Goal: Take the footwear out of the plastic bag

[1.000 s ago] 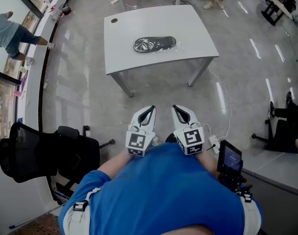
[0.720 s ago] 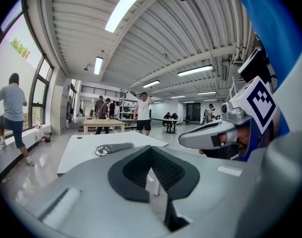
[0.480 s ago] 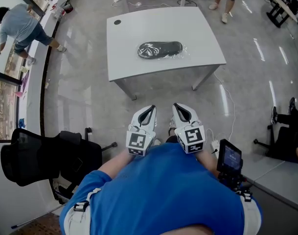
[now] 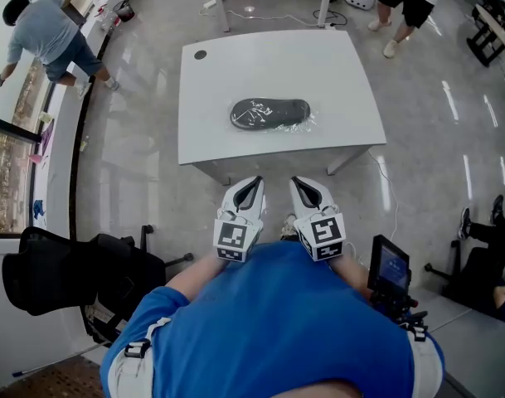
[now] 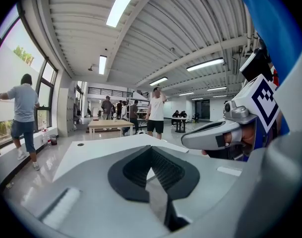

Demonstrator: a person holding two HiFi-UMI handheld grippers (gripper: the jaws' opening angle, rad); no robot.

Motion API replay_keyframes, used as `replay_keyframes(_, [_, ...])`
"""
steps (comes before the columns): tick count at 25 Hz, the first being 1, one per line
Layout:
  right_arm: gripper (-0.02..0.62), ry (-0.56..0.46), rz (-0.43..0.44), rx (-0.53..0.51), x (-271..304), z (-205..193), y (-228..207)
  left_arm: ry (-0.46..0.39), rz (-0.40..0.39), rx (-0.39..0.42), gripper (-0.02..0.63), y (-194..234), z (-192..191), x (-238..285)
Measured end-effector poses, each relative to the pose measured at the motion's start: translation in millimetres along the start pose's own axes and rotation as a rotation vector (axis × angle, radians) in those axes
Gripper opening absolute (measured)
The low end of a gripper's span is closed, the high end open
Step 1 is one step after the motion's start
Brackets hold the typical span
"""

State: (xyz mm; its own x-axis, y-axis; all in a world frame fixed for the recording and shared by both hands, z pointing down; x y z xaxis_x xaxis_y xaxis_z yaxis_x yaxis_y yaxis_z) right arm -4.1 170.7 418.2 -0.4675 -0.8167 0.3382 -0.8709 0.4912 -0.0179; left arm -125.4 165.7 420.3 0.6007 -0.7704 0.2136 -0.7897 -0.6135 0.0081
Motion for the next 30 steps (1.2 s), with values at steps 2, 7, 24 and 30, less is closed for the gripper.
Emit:
replay_keyframes(2, [0.003,-0.001,0.02,-0.005,11.4,2.7,-19.0,0.0,0.015,0.003,0.002,2.2,4.6,22.2])
replay_keyframes(7, [0.003,-0.012,0.061,0.001,41.3,6.4,-64.3,0.014,0.048,0.015,0.002,7.9,11.2,71.2])
replay_keyframes(24, [0.003,0.045,0.012,0.043,157.9,-9.8,-127.5,0.065,-0.007,0.021,0.0,89.6,-19.0,172.1])
replay_keyframes(30, [0.003,0.054,-0.051,0.042,180.9,31.4,-134.4,0.043,-0.061,0.021,0.0,123.7,13.9,191.1])
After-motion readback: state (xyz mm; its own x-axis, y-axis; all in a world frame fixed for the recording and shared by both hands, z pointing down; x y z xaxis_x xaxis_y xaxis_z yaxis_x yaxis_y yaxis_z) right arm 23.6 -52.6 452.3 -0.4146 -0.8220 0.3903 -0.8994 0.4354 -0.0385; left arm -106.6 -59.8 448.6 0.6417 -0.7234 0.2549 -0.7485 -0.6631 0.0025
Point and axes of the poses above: the fingertips, and each gripper's own axes: x forward along the fingers, y to its left, z out of its top, the point moved 4 cm from there along -x, backward along the fingers, and after that the axes turned 4 degrees about -z, right-handed, at the moved point
